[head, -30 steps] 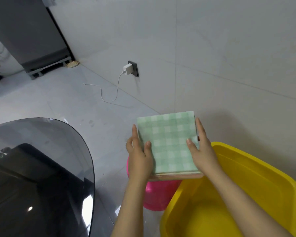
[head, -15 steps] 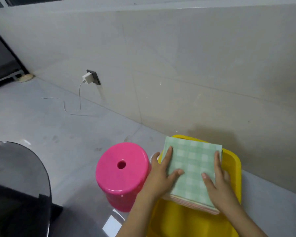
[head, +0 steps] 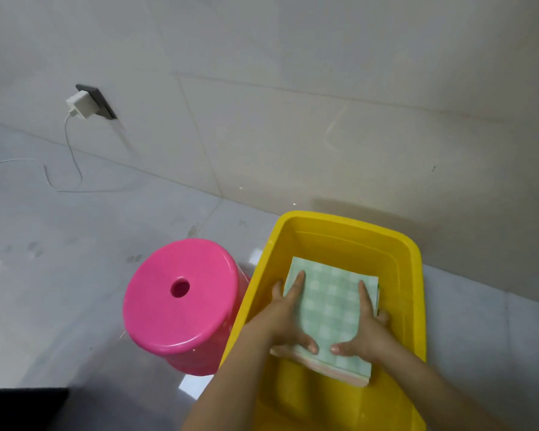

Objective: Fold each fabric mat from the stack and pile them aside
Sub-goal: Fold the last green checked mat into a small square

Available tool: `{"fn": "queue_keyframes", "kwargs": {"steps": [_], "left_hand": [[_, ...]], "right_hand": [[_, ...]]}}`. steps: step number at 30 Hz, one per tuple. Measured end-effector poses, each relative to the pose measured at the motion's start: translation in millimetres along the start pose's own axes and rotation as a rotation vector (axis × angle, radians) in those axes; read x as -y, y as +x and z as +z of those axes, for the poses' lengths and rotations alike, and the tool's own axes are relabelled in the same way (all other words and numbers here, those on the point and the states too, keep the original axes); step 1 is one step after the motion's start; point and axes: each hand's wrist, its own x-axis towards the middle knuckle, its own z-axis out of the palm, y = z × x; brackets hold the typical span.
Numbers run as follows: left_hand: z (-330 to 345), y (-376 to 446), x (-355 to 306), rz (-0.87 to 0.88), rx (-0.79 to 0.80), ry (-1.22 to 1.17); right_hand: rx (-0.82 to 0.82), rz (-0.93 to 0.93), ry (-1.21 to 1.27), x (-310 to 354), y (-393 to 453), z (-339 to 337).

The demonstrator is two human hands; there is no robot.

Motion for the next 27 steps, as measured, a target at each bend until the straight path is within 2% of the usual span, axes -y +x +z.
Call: {"fn": "queue_keyframes", "kwargs": {"steps": [10,15,27], "left_hand": [[51.2,32.0,38.4,-0.065,0.03,0.05],[63.4,40.1,46.3,-0.066,0.01,0.053],[74.4,51.3,45.2,-0.15,0.017,0.283]], "right_hand": [[-0.014,0.278,-0.158,-8.1,43.2,61.6],[-0.061,0.246,-0.077,-19.1,51.4,75.5],[-0.085,0.28,-0.293,-30.6,59.6,87.7]]}}
